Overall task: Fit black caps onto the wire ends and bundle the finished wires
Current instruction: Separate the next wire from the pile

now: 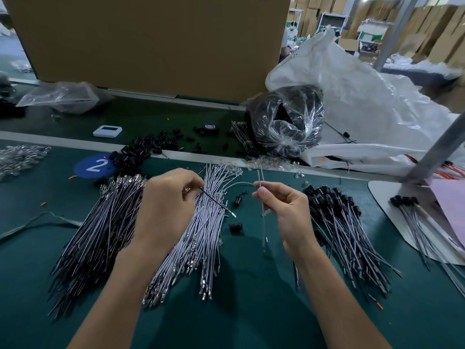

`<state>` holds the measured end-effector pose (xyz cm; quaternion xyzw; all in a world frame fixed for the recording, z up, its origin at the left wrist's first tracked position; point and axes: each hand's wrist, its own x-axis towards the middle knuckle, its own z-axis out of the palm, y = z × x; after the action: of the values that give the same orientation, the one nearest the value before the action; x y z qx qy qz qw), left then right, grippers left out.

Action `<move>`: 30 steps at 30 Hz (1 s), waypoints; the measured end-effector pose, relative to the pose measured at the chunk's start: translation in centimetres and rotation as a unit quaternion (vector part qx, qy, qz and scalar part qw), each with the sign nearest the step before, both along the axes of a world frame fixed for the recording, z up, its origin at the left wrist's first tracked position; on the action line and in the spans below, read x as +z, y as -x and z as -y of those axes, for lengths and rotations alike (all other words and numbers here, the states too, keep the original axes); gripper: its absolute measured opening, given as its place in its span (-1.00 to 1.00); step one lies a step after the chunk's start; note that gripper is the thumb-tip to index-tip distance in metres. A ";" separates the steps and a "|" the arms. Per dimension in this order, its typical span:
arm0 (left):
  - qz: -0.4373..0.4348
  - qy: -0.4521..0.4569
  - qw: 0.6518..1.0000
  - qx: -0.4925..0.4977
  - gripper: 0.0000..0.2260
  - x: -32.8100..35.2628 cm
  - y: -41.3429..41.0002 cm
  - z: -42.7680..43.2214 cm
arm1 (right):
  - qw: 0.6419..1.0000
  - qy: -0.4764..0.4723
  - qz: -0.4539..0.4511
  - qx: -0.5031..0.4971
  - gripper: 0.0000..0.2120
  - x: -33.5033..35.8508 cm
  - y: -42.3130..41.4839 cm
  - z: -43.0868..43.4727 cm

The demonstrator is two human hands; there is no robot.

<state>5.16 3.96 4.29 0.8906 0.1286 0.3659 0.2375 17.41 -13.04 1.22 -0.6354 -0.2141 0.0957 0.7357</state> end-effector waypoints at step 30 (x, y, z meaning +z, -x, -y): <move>0.020 0.006 0.980 -0.198 -0.83 -2.7 -3.5 5.3 | 0.996 -0.046 -0.075 -0.030 -0.83 0.0 -0.5 -0.1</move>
<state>8.66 -1.35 1.59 0.8896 -0.0529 0.3286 0.3129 17.89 -12.94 1.21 -0.5981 -0.1436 0.1109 0.7806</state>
